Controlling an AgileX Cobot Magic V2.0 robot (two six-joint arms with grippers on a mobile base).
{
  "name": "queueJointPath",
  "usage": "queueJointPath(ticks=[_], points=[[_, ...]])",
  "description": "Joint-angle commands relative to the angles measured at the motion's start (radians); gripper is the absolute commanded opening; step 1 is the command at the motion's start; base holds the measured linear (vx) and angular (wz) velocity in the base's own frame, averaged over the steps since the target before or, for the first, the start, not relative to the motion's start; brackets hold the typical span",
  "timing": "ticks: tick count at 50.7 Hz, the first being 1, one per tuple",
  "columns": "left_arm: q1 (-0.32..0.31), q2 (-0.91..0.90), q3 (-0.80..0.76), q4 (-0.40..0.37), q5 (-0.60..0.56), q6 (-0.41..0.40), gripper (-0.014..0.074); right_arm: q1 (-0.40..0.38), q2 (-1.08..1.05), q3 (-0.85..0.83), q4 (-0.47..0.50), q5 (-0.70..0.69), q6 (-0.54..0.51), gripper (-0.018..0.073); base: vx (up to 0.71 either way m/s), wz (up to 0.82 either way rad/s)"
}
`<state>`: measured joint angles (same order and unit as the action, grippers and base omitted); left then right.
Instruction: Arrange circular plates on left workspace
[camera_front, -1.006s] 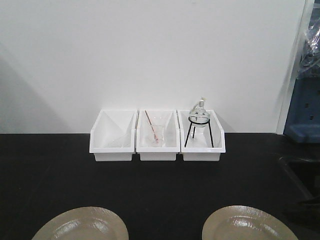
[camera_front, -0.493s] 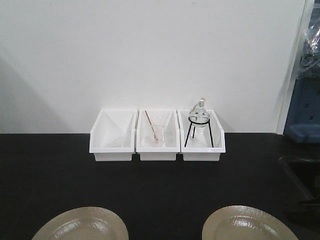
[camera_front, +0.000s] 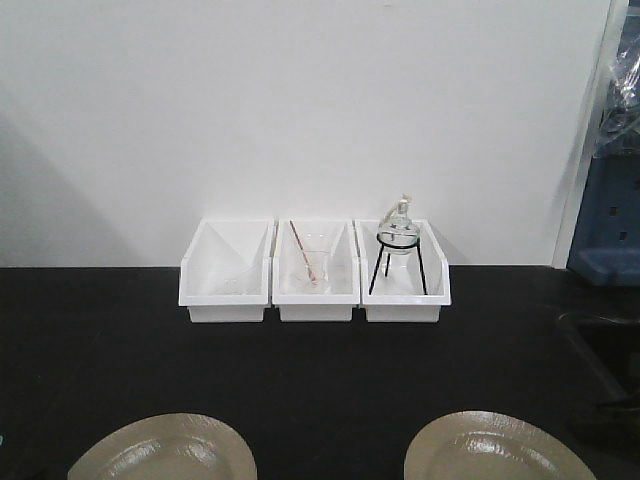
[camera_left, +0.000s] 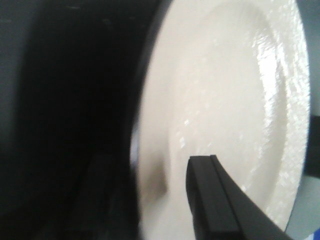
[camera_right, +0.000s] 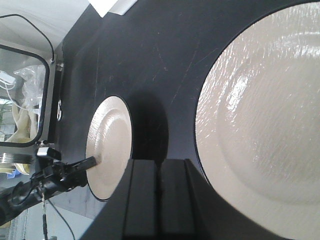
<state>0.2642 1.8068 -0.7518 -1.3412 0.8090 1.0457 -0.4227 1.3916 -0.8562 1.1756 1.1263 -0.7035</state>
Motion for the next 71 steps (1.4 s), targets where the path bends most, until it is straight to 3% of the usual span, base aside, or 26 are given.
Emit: queueJointPath(ticks=[1, 5, 9, 10, 18, 21, 30, 50, 62, 71], points=[[-0.030, -0.003, -0.028, -0.118, 0.040, 0.037, 0.0369, -0.005, -0.026, -0.029, 0.062, 0.021, -0.016, -0.0001, 0.00, 0.00], [-0.043, 0.008, -0.028, -0.129, 0.047, 0.037, 0.0230, -0.005, -0.026, -0.029, 0.062, 0.021, -0.016, -0.0001, 0.00, 0.00], [-0.047, 0.007, -0.029, -0.139, 0.073, 0.046, 0.0010, -0.005, -0.026, -0.029, 0.062, 0.021, -0.016, -0.0001, 0.00, 0.00], [-0.049, 0.006, -0.028, -0.146, 0.080, 0.053, -0.0009, -0.005, -0.026, -0.029, 0.062, 0.021, -0.016, -0.0001, 0.00, 0.00], [-0.070, -0.031, -0.088, -0.235, 0.213, 0.077, -0.0003, -0.005, -0.026, -0.029, 0.061, 0.017, -0.016, -0.0001, 0.00, 0.00], [-0.091, -0.044, -0.132, -0.264, 0.207, 0.065, -0.0002, -0.005, -0.026, -0.029, 0.060, 0.016, -0.016, -0.0001, 0.00, 0.00], [-0.197, 0.002, -0.322, -0.285, 0.085, -0.099, -0.0001, -0.005, -0.026, -0.029, 0.060, 0.010, -0.016, -0.0001, 0.00, 0.00], [-0.366, 0.314, -0.726, -0.290, 0.069, -0.318, -0.0001, -0.006, -0.026, -0.029, 0.057, 0.005, -0.030, -0.0001, 0.00, 0.00], [-0.431, 0.387, -0.806, -0.286, -0.008, -0.324, 0.0020, -0.006, -0.026, -0.029, 0.057, 0.006, -0.065, -0.0001, 0.00, 0.00], [-0.450, 0.388, -0.806, -0.264, -0.060, -0.250, 0.0141, -0.006, -0.026, -0.029, 0.057, 0.008, -0.065, -0.0001, 0.00, 0.00]])
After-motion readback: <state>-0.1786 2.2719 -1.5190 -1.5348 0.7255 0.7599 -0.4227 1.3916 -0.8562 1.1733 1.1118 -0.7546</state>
